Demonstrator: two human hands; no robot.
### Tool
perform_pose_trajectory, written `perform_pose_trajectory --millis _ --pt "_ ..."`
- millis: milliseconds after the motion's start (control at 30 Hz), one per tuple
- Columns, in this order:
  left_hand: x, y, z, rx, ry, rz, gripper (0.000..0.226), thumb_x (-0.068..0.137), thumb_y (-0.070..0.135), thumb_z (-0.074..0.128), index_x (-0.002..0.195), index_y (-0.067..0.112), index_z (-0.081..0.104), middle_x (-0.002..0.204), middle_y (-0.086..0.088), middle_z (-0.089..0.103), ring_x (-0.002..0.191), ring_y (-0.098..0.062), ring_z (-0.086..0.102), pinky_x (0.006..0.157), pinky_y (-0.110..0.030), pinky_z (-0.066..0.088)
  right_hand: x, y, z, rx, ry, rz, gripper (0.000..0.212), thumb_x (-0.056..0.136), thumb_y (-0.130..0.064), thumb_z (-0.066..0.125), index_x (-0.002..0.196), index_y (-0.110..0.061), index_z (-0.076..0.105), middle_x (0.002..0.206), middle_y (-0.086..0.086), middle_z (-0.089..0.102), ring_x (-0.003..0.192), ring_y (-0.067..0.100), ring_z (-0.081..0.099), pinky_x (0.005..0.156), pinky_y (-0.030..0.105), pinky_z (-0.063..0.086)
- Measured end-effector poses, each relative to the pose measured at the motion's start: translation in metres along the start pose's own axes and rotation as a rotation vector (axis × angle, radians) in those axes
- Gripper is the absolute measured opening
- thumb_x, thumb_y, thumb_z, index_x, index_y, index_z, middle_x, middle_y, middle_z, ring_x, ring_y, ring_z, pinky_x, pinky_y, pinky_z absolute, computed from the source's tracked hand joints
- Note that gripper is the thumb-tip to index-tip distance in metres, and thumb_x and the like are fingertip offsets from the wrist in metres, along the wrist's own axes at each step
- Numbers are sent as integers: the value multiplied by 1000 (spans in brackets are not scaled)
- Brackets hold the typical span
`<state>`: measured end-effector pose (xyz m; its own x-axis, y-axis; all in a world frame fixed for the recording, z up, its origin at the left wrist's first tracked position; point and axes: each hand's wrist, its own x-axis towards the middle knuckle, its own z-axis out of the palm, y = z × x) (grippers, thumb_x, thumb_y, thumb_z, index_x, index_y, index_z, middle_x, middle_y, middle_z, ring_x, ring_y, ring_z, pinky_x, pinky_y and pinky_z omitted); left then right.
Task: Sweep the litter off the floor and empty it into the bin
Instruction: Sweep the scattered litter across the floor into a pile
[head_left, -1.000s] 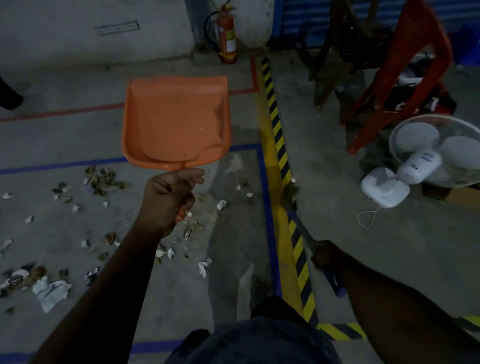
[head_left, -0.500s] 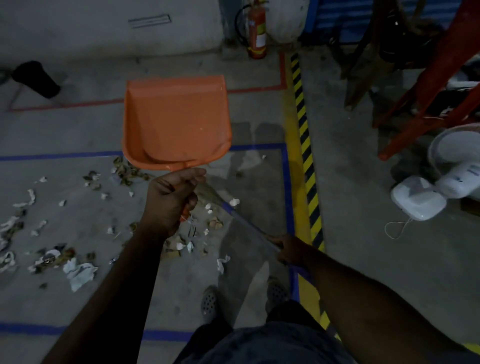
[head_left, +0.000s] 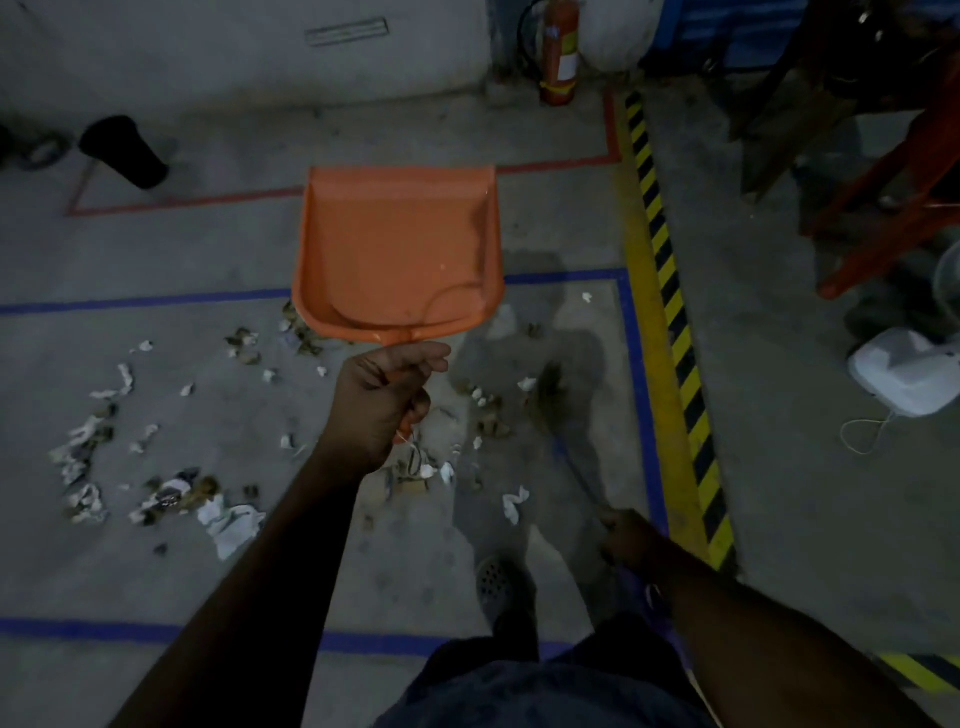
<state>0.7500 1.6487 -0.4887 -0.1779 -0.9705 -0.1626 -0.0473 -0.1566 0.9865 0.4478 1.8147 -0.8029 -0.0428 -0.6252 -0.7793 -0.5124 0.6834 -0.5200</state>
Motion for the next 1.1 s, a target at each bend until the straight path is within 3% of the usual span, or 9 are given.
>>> perform_pose_trajectory --millis 67,167,233,400,567,767,867,1000,1100 --pt "-11 -5 -20 7 12 -12 22 99 -5 49 108 -4 69 92 -14 68 41 -12 45 38 -15 32 -17 -44 23 -31 -72 -34 86 54 -32 65 136 -10 56 125 22 64 98 32 66 78 40 57" --pt "-25 -7 -41 8 27 -18 22 99 -5 49 106 -2 70 91 -12 68 41 -13 43 39 -15 31 -57 -113 41 -25 -122 -52 66 82 3 60 145 -7 44 122 32 62 65 28 62 54 30 50" --pt "-32 -8 -48 -15 29 -17 24 98 -7 47 105 -1 70 90 -11 67 41 -12 42 38 -14 30 -66 -124 50 14 -136 -70 66 86 13 53 148 -8 39 124 39 57 55 26 56 44 25 45" --pt "-52 -12 -50 -8 -29 -8 25 99 -5 47 110 -1 69 95 -12 69 42 -10 47 38 -13 32 -89 -98 64 132 -25 -121 85 76 11 57 152 -18 32 127 21 62 75 28 69 61 43 58" --pt "-90 -11 -44 -50 -126 39 26 99 -9 45 113 -5 67 92 -15 68 42 -8 46 38 -16 36 -136 -37 88 247 131 -17 80 83 13 57 153 -17 30 75 18 68 59 30 61 54 36 48" --pt "-160 -26 -66 -77 -221 82 24 99 -9 45 114 -6 63 95 -19 62 46 -6 49 42 -19 37 -203 21 156 297 167 128 78 86 9 59 154 -9 25 87 25 65 65 32 61 57 37 49" --pt "-194 -32 -89 -32 -181 33 24 98 -9 46 110 -4 67 89 -13 67 43 -9 46 39 -16 35 -216 25 199 280 98 167 79 85 8 59 154 -7 24 74 20 62 59 30 58 54 35 45" --pt "-234 -30 -129 64 -104 -12 25 99 -2 50 105 6 72 92 -7 70 41 -11 44 38 -14 29 -210 -19 240 180 36 31 65 82 4 65 144 -2 45 107 23 67 83 29 60 71 40 53" --pt "-257 -25 -159 60 -53 -3 22 98 -3 50 107 1 70 92 -8 69 41 -11 44 37 -14 31 -203 -64 259 223 -25 -76 60 86 12 57 144 1 43 122 35 60 74 31 60 58 34 52"
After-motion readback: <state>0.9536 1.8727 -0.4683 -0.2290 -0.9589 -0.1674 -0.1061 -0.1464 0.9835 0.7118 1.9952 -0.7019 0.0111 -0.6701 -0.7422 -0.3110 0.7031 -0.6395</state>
